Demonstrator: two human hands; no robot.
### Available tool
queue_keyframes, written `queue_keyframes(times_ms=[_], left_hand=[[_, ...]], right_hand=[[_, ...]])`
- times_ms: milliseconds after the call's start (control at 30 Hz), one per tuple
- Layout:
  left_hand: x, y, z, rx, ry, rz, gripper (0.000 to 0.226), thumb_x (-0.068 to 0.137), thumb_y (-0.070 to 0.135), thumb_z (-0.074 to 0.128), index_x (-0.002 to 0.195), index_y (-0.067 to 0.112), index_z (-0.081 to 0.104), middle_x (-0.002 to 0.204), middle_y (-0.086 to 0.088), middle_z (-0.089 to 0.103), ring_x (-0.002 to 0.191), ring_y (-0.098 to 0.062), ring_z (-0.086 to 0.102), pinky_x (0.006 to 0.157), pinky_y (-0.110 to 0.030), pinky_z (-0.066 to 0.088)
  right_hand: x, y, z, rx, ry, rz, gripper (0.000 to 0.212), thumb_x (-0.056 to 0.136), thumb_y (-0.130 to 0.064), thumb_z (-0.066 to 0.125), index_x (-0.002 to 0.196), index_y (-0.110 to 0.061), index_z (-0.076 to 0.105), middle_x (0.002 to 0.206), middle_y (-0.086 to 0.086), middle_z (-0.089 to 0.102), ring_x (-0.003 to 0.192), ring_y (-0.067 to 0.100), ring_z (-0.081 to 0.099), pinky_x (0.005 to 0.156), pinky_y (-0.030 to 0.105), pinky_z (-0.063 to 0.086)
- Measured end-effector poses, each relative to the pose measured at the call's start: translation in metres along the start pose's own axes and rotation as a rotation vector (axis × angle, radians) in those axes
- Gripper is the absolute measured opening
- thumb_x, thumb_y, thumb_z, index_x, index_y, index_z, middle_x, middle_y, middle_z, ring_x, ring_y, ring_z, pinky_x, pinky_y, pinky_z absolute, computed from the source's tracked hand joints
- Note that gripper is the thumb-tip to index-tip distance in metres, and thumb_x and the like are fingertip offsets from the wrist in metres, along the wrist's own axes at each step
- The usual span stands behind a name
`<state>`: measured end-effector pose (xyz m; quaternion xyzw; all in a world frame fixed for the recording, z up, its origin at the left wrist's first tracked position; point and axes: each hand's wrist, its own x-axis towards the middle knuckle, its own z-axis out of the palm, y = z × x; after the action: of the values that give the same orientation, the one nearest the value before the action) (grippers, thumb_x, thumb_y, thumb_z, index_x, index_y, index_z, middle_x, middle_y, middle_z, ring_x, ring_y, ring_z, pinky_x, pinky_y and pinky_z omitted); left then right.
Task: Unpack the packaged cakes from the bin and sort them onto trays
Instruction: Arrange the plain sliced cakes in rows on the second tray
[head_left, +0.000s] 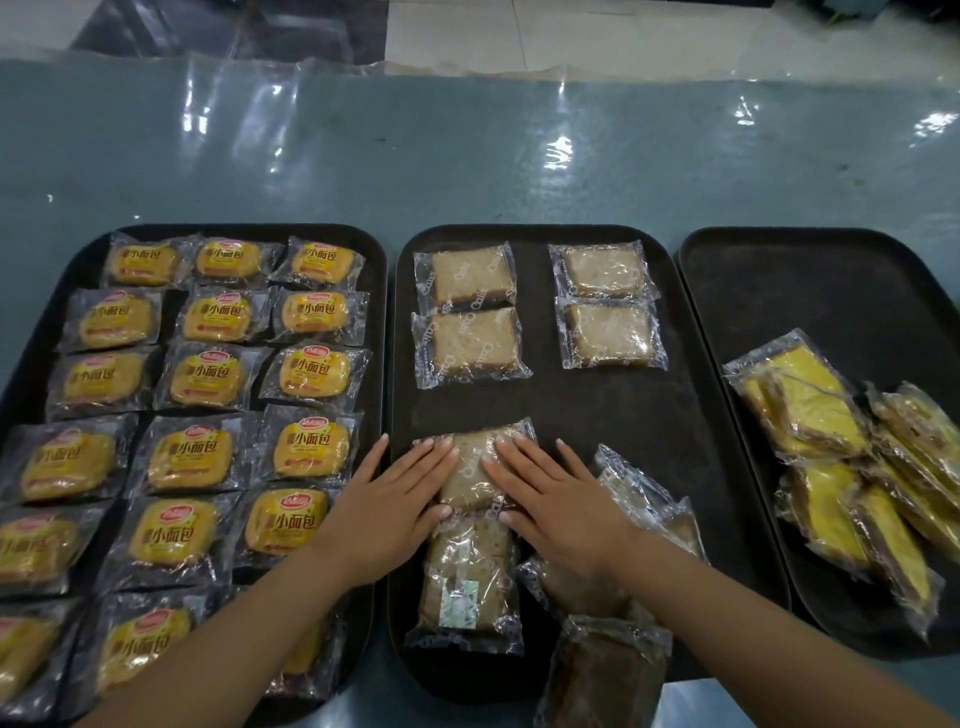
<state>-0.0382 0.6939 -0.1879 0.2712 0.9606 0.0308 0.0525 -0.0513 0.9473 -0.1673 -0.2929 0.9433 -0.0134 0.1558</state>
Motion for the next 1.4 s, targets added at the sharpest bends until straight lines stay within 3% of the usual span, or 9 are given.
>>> queue_keyframes(times_ms=[167,267,500,733,867,1033,1200,1300,1400], left_hand=[[0.019,0.000,-0.002,0.028,0.043,-0.034,0.053,0.098,0.041,0.024,0.145,0.017,0.030,0.148,0.001,0.033,0.137,-0.016,0.034,0.107,-0.055,0.015],[0.030,-0.007,-0.003,0.059,0.025,-0.038,0.054,0.097,0.041,0.025,0.145,0.018,0.029,0.149,0.001,0.035,0.137,-0.018,0.035,0.107,-0.057,0.015],[0.043,-0.017,-0.007,0.098,0.021,-0.038,0.055,0.097,0.042,0.024,0.145,0.017,0.035,0.149,0.000,0.037,0.136,-0.022,0.037,0.107,-0.058,0.016],[0.038,-0.002,-0.012,-0.018,0.014,-0.114,0.055,0.100,0.044,0.014,0.151,0.024,0.012,0.157,0.000,0.020,0.144,-0.020,0.018,0.114,-0.056,0.012],[0.025,0.030,-0.024,-0.149,0.010,-0.069,0.057,0.096,0.057,-0.003,0.148,0.033,-0.006,0.157,0.005,0.003,0.146,-0.016,-0.001,0.117,-0.051,0.004],[-0.003,0.056,-0.014,-0.063,-0.032,0.024,0.056,0.101,0.051,0.017,0.150,0.025,0.020,0.155,0.001,0.024,0.143,-0.019,0.020,0.108,-0.047,0.014],[-0.022,0.065,0.003,-0.021,-0.105,0.003,0.059,0.101,0.052,0.016,0.152,0.022,0.017,0.153,-0.001,0.031,0.141,-0.020,0.027,0.106,-0.046,0.019],[-0.025,0.068,0.006,0.000,-0.126,-0.009,0.061,0.100,0.053,0.016,0.151,0.020,0.019,0.155,-0.004,0.027,0.142,-0.019,0.019,0.107,-0.045,0.017],[-0.026,0.071,0.007,0.000,-0.134,-0.020,0.061,0.100,0.052,0.014,0.150,0.018,0.022,0.155,-0.006,0.026,0.142,-0.021,0.017,0.106,-0.046,0.017]], right_hand=[[0.013,0.003,0.000,0.025,0.039,0.018,0.058,0.099,-0.052,0.016,0.152,-0.028,0.017,0.157,-0.003,0.013,0.145,0.019,0.008,0.114,0.052,0.011],[0.021,0.004,-0.003,0.020,0.023,0.058,0.059,0.098,-0.052,0.018,0.150,-0.026,0.023,0.157,-0.001,0.020,0.145,0.020,0.016,0.113,0.054,0.019],[0.034,0.009,0.000,0.025,0.034,0.053,0.073,0.086,-0.065,-0.015,0.150,-0.030,-0.009,0.157,-0.004,-0.015,0.145,0.015,-0.016,0.117,0.051,-0.005],[0.027,0.012,-0.006,0.040,0.062,0.054,0.076,0.089,-0.066,-0.012,0.152,-0.027,0.003,0.159,-0.003,-0.004,0.146,0.018,-0.009,0.118,0.048,-0.003],[-0.005,0.019,-0.015,0.076,0.162,0.135,0.060,0.099,-0.055,0.013,0.151,-0.024,0.016,0.158,0.003,0.017,0.147,0.022,0.009,0.115,0.044,0.009],[-0.076,0.039,-0.008,0.097,0.194,0.209,0.056,0.100,-0.053,0.018,0.146,-0.026,0.037,0.157,0.001,0.022,0.146,0.018,0.013,0.116,0.040,0.013],[-0.128,0.042,0.008,0.160,0.129,0.309,0.056,0.098,-0.060,0.008,0.149,-0.038,0.013,0.156,-0.006,0.014,0.146,0.014,0.010,0.117,0.038,0.009],[-0.141,0.035,0.010,0.192,0.038,0.370,0.066,0.086,-0.068,-0.010,0.146,-0.041,-0.006,0.155,-0.013,-0.008,0.145,0.008,-0.010,0.118,0.035,-0.005],[-0.144,0.022,0.011,0.218,0.037,0.423,0.076,0.077,-0.073,-0.021,0.144,-0.040,-0.012,0.153,-0.015,-0.013,0.144,0.007,-0.014,0.117,0.033,-0.008]])
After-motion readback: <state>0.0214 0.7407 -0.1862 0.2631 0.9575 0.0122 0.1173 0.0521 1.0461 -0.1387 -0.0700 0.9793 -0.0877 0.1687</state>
